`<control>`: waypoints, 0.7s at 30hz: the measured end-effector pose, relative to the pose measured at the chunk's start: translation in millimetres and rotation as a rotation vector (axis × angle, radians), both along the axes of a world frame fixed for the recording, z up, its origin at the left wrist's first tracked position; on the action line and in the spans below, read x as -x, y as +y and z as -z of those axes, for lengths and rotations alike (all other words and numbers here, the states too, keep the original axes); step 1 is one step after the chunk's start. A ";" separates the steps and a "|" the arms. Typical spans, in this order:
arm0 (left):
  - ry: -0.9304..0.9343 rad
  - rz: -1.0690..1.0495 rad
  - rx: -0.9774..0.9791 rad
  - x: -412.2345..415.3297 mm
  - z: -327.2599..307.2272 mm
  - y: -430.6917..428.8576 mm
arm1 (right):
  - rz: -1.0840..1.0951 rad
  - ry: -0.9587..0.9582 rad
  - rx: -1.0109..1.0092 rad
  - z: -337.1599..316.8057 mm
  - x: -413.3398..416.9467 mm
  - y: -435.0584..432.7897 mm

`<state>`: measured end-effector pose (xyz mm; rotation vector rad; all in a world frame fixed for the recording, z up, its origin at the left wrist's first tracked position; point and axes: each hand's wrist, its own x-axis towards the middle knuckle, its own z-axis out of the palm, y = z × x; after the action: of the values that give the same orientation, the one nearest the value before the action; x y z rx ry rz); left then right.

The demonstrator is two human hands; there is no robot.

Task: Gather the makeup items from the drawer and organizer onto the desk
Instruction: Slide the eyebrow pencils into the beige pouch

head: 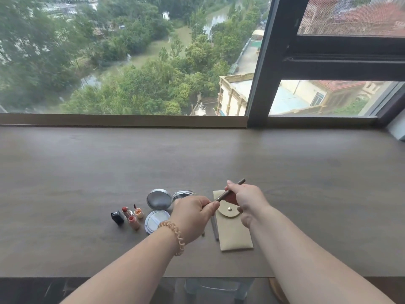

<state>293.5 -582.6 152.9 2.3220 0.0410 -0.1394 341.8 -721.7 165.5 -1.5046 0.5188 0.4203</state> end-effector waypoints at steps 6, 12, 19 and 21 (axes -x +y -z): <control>0.054 0.043 -0.079 -11.1 -10.5 -3.5 | 0.026 0.041 -0.070 1.5 -7.4 -1.7; 0.184 0.043 -0.214 17.5 4.2 61.5 | 0.517 -0.040 -0.026 -11.6 -38.7 -124.8; 0.231 -0.126 -0.026 25.5 33.1 48.6 | 0.201 -0.140 -0.036 0.2 -25.4 -92.6; 0.182 -0.131 0.000 17.8 32.3 32.4 | 0.155 -0.261 -0.022 7.3 -12.0 -62.1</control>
<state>275.7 -550.1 120.6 2.2923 0.2841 -0.2831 353.8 -783.8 158.2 -1.4604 0.4189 0.1055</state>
